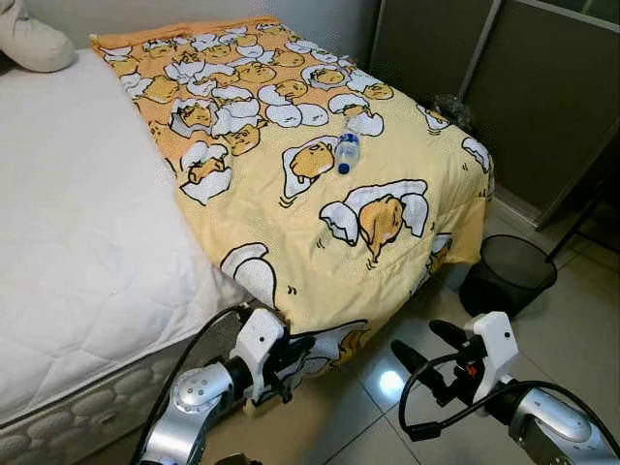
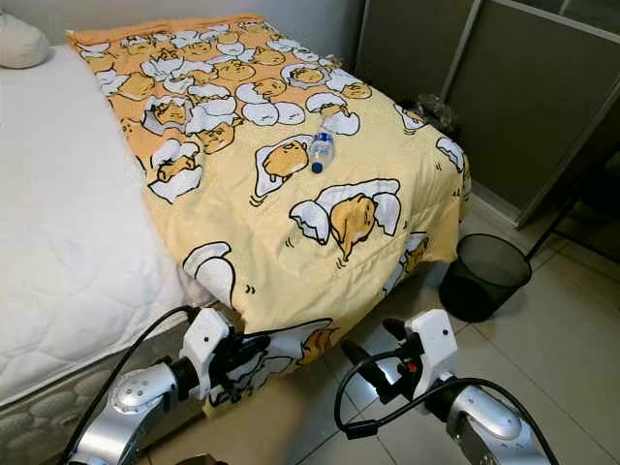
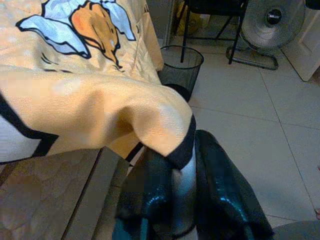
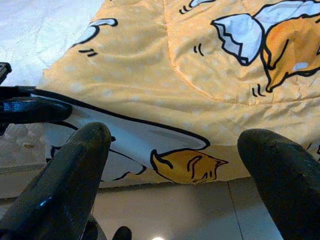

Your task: Clean up the room

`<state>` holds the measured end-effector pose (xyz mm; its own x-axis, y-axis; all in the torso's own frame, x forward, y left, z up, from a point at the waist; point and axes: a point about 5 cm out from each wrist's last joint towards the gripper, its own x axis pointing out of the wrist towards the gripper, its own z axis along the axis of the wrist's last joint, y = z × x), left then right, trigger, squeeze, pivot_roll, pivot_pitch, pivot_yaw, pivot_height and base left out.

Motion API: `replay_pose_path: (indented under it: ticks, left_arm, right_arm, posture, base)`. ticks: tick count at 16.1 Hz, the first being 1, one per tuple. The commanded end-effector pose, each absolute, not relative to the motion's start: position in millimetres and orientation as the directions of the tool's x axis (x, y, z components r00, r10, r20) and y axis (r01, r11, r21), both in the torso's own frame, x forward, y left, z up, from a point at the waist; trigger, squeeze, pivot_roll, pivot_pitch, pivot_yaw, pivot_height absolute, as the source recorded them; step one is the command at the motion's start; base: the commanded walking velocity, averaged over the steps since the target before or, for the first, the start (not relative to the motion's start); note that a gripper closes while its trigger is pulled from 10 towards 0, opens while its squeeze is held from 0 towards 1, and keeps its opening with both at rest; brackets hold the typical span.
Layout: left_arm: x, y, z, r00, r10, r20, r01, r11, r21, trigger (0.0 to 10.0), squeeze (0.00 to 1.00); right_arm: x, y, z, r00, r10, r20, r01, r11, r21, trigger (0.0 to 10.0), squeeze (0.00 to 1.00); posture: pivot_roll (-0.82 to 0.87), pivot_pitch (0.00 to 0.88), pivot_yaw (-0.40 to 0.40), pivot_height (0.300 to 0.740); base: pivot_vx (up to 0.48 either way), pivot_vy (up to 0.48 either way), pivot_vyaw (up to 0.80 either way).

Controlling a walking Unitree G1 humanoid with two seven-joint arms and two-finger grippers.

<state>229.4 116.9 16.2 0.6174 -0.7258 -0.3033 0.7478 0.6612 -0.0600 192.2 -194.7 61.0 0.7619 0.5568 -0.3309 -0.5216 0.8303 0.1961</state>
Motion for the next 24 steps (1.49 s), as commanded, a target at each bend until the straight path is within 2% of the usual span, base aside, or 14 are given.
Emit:
replay_pose_path:
  ticks: [1, 6, 7, 9, 10, 11, 12, 13, 14, 18, 19, 21, 24]
  left_arm:
    - [230.4, 117.3, 16.0, 0.624, -0.721, -0.301, 0.740, 0.669, -0.070, 10.0, 1.00]
    - [221.5, 120.7, 2.9, 0.581, -0.722, -0.375, 0.753, 0.652, -0.089, 10.0, 1.00]
    - [225.7, 124.0, 4.7, 0.605, -0.703, -0.373, 0.737, 0.672, -0.071, 10.0, 1.00]
    - [247.2, 133.7, 25.2, 0.739, -0.612, -0.280, 0.636, 0.772, -0.009, 10.0, 1.00]
    - [258.5, 139.7, 35.9, 0.807, -0.542, -0.233, 0.562, 0.827, 0.024, 10.0, 1.00]
    - [273.1, 147.8, 62.0, 0.897, -0.429, -0.110, 0.434, 0.900, 0.032, 10.0, 1.00]
    - [276.8, 150.4, 70.2, 0.919, -0.389, -0.071, 0.391, 0.920, 0.027, 10.0, 1.00]
    - [284.6, 152.3, 86.1, 0.956, -0.292, 0.004, 0.292, 0.956, 0.002, 10.0, 1.00]
    - [290.8, 145.5, 99.2, 0.965, -0.257, 0.057, 0.259, 0.965, -0.033, 10.0, 1.00]
    - [301.4, 131.2, 108.5, 0.971, -0.223, 0.082, 0.228, 0.972, -0.058, 10.0, 1.00]
    - [302.1, 129.3, 107.5, 0.977, -0.202, 0.069, 0.204, 0.978, -0.028, 10.0, 0.00]
    - [303.7, 128.3, 101.7, 0.984, -0.176, 0.021, 0.175, 0.983, 0.055, 10.0, 0.00]
    - [307.4, 131.5, 99.0, 0.986, -0.169, -0.009, 0.170, 0.982, 0.087, 10.0, 0.00]
  right_arm:
    - [192.0, -193.4, 65.4, 0.764, 0.559, -0.322, -0.531, 0.828, 0.177, 10.0, 0.00]
    - [191.0, -196.1, 64.6, 0.766, 0.555, -0.324, -0.527, 0.831, 0.178, 10.0, 0.00]
    - [192.9, -196.7, 66.0, 0.772, 0.550, -0.318, -0.524, 0.834, 0.170, 10.0, 0.00]
    - [204.9, -199.7, 77.0, 0.826, 0.501, -0.257, -0.484, 0.865, 0.130, 10.0, 0.00]
    - [212.6, -202.5, 82.3, 0.862, 0.457, -0.220, -0.443, 0.890, 0.112, 10.0, 0.00]
    - [222.2, -204.2, 91.9, 0.913, 0.377, -0.152, -0.368, 0.926, 0.088, 10.0, 0.00]
    - [224.9, -204.4, 94.6, 0.927, 0.352, -0.131, -0.344, 0.936, 0.080, 10.0, 0.00]
    - [231.5, -206.0, 98.8, 0.965, 0.252, -0.074, -0.249, 0.967, 0.046, 10.0, 0.00]
    - [234.3, -204.4, 100.7, 0.981, 0.192, -0.033, -0.192, 0.981, -0.003, 10.0, 0.00]
    - [245.6, -210.3, 108.1, 0.997, 0.032, 0.072, -0.031, 0.999, -0.020, 10.0, 0.00]
    - [248.6, -212.7, 109.4, 0.996, -0.003, 0.092, 0.005, 1.000, -0.017, 10.0, 0.00]
    - [251.9, -211.6, 106.6, 0.995, -0.021, 0.095, 0.022, 1.000, -0.006, 10.0, 0.00]
    - [250.4, -210.5, 98.3, 0.996, -0.044, 0.078, 0.042, 0.999, 0.029, 10.0, 0.00]
  posture:
    - [-0.11, 0.013, -0.041, 0.723]
    - [-0.10, 0.019, -0.040, 0.723]
    - [-0.10, 0.017, -0.039, 0.723]
    - [-0.10, 0.006, -0.034, 0.723]
    - [-0.09, 0.000, -0.031, 0.723]
    - [-0.09, 0.000, -0.028, 0.723]
    - [-0.09, 0.000, -0.027, 0.723]
    - [-0.08, 0.000, -0.025, 0.723]
    - [-0.08, 0.000, -0.024, 0.723]
    - [-0.06, 0.000, -0.013, 0.723]
    - [-0.06, 0.000, -0.013, 0.723]
    - [-0.06, 0.000, -0.012, 0.723]
    - [-0.06, 0.000, -0.008, 0.723]
  base:
    - [0.000, 0.000, 0.00]
    - [0.000, 0.000, 0.00]
    - [0.000, 0.000, 0.00]
    - [0.000, 0.000, 0.00]
    - [0.000, 0.000, 0.00]
    - [0.000, 0.000, 0.00]
    - [0.000, 0.000, 0.00]
    - [0.000, 0.000, 0.00]
    - [0.000, 0.000, 0.00]
    - [0.000, 0.000, 0.00]
    - [0.000, 0.000, 0.00]
    - [0.000, 0.000, 0.00]
    - [0.000, 0.000, 0.00]
